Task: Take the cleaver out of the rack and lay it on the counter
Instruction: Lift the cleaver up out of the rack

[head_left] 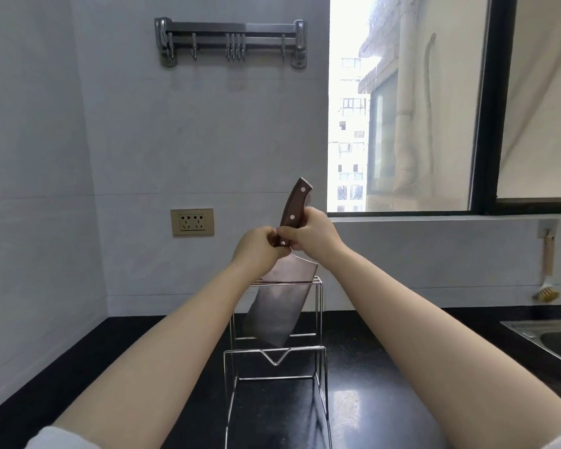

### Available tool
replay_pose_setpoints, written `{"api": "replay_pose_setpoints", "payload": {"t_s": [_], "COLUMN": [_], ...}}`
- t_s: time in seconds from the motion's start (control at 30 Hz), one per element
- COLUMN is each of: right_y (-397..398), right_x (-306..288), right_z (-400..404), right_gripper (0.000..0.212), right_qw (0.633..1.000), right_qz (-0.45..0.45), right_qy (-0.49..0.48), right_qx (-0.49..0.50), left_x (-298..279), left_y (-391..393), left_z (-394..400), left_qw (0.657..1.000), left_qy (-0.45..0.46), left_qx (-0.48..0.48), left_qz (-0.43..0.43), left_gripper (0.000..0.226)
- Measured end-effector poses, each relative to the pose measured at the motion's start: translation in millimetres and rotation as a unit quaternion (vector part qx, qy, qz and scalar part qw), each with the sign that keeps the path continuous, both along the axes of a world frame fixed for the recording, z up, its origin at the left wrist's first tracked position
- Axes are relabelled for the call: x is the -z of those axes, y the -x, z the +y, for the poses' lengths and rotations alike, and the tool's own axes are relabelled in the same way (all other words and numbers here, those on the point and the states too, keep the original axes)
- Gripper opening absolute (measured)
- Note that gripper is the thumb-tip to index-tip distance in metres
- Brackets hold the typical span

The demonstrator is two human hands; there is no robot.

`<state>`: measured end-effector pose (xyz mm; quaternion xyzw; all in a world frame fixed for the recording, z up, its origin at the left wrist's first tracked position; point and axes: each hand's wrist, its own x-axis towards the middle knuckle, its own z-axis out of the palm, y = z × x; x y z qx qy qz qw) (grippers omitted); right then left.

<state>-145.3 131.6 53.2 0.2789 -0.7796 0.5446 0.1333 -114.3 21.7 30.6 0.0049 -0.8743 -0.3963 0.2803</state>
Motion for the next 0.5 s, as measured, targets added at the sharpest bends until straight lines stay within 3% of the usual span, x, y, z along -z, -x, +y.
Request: {"api": "replay_pose_setpoints", "payload": {"t_s": [0.5], "right_y": [-22], "right_x": [-73], "right_z": [24], "right_gripper": [0.013], "right_qw": [0.995], "right_qz": [0.096], "right_qy": [0.033], "right_qx": [0.013], "left_x": [-67], "left_y": [-15], "left_z": [22], "left_qw": [0.992], "left_qy": [0.004], "left_qx": [0.008], "left_qz": [0.126], "left_gripper": [0.018]}}
